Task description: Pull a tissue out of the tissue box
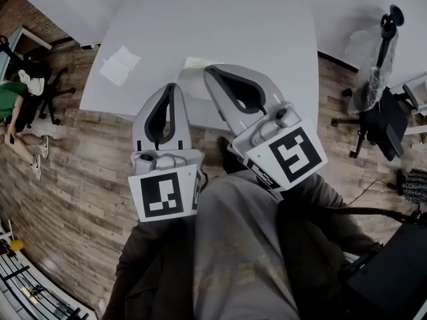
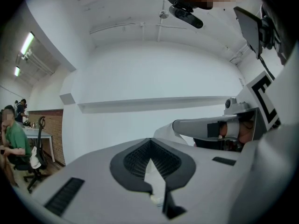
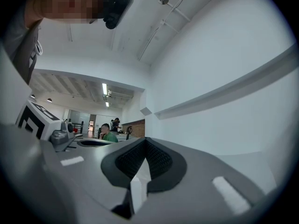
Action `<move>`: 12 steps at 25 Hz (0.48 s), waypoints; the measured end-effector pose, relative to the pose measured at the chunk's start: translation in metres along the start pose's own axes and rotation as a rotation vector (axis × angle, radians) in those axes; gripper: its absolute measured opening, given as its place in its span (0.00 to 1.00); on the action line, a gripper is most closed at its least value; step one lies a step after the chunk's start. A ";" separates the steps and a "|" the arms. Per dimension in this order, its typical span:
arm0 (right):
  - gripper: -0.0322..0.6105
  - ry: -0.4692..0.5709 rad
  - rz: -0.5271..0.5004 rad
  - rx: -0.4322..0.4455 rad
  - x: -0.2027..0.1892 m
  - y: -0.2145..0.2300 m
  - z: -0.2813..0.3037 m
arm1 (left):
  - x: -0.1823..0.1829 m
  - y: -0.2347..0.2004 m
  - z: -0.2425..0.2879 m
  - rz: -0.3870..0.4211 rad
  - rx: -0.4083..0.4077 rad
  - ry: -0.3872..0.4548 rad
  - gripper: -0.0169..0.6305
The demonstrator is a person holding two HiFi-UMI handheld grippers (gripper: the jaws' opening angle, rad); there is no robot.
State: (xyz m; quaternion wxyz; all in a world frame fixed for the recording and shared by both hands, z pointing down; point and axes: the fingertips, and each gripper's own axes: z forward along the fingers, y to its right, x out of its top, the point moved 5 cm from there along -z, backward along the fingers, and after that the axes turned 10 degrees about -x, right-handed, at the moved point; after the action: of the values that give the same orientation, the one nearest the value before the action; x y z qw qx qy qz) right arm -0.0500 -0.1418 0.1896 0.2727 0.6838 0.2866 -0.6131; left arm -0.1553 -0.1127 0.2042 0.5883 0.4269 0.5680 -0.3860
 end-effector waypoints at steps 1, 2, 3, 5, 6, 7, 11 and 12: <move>0.05 0.001 -0.001 0.004 0.000 -0.001 -0.001 | 0.000 0.001 -0.001 -0.001 0.004 0.002 0.02; 0.05 0.002 -0.002 0.008 0.000 -0.003 -0.002 | 0.000 0.001 -0.003 -0.001 0.006 0.004 0.02; 0.05 0.002 -0.003 0.012 0.000 -0.004 -0.003 | -0.001 0.002 -0.004 -0.002 0.007 0.005 0.02; 0.05 0.002 -0.005 0.018 0.000 -0.006 -0.003 | -0.001 0.003 -0.006 -0.001 0.008 0.007 0.02; 0.05 0.002 -0.004 0.021 0.000 -0.007 -0.003 | 0.000 0.003 -0.006 0.000 0.009 0.009 0.02; 0.05 0.003 -0.004 0.022 0.000 -0.006 -0.003 | 0.000 0.004 -0.006 0.001 0.010 0.010 0.02; 0.05 0.008 0.000 0.021 0.001 -0.001 -0.004 | 0.000 0.006 -0.001 0.005 0.009 0.010 0.02; 0.05 0.009 0.001 0.020 0.001 0.000 -0.004 | 0.000 0.006 0.000 0.006 0.008 0.009 0.02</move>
State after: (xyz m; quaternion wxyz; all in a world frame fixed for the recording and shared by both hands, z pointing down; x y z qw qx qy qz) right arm -0.0474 -0.1392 0.1893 0.2651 0.6893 0.2812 -0.6128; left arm -0.1496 -0.1104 0.2046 0.5853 0.4325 0.5677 -0.3847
